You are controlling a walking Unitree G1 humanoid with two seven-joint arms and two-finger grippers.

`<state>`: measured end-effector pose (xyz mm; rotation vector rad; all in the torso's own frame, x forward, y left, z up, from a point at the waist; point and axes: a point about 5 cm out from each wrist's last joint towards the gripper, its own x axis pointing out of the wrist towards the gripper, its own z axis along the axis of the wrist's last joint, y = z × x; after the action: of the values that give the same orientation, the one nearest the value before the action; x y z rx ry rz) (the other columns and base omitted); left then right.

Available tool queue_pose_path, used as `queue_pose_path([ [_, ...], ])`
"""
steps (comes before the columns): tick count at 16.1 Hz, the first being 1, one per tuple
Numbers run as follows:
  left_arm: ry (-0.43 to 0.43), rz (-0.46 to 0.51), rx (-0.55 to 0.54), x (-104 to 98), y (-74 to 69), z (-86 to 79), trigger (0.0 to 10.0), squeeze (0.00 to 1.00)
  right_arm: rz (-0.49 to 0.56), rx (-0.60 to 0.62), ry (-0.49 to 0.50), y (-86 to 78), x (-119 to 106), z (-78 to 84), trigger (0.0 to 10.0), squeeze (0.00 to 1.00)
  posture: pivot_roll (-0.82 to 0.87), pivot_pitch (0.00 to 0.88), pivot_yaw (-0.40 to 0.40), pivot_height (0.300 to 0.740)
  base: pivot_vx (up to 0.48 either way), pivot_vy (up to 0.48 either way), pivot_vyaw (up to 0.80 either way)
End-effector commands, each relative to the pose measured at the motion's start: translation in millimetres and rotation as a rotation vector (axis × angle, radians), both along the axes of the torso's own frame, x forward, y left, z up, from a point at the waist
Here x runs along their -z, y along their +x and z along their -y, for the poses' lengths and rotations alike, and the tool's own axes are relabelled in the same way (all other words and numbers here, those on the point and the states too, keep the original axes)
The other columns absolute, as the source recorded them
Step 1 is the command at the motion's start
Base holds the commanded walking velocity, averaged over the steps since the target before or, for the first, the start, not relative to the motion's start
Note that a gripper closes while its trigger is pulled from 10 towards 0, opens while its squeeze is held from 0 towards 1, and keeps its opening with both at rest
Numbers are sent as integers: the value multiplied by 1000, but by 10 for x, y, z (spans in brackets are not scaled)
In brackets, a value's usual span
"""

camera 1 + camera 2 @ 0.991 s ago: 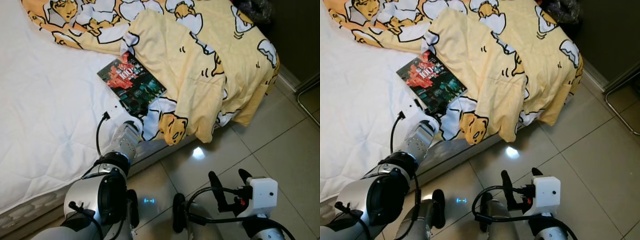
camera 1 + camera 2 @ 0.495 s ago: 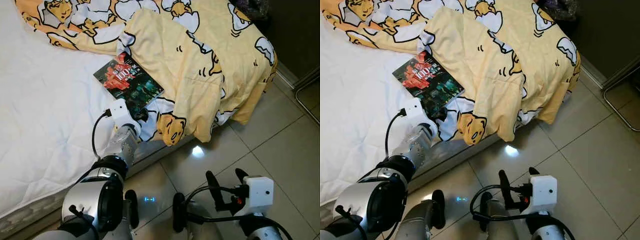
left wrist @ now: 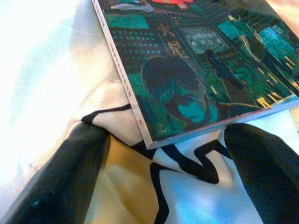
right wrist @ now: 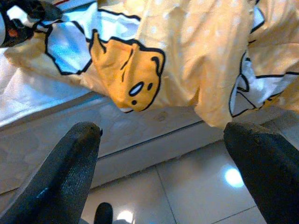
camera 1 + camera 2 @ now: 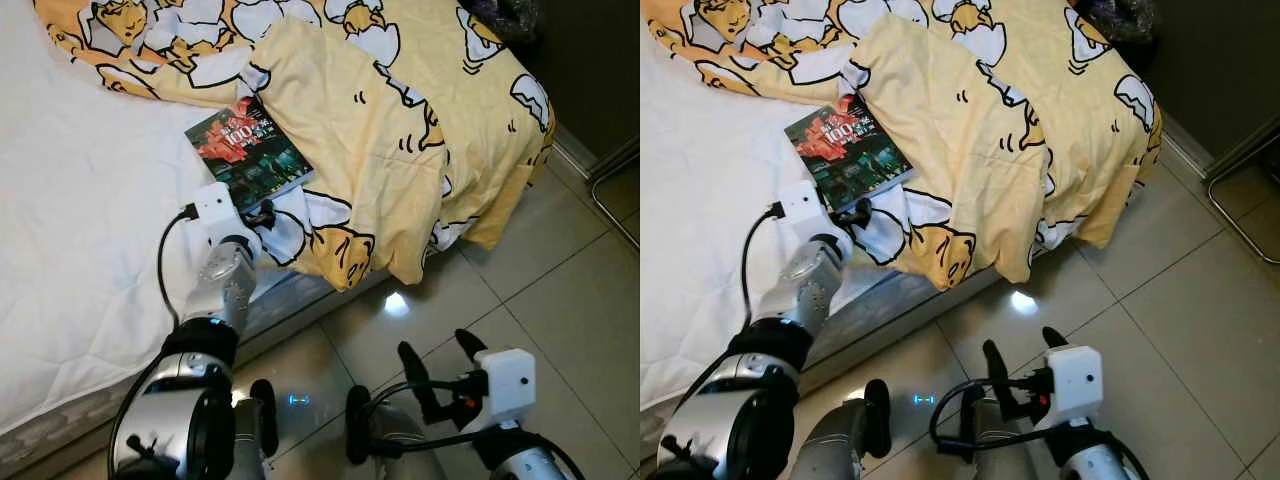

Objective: Clean up the room

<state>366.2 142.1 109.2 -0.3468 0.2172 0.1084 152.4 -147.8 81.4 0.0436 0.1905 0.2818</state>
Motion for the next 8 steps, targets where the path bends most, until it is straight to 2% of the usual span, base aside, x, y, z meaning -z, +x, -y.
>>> queue_pose_path([
  [1,27,-13,2,3,-42,-25,10000,0,-25,-11,-9,-53,48,7,10000,0,-141,300,-22,740,0,0,0],
  [4,58,-43,-2,71,-151,-115,10000,0,-37,-16,-6,-76,77,-7,10000,0,-132,297,-21,740,0,0,0],
  [7,135,-48,-46,66,-158,-319,10000,0,-45,-19,-4,-86,98,-26,10000,0,-128,295,-20,740,0,0,0],
  [8,135,-48,-46,66,-158,-319,10000,0,-45,-19,-4,-86,98,-26,10000,0,-128,295,-20,740,0,0,0],
])
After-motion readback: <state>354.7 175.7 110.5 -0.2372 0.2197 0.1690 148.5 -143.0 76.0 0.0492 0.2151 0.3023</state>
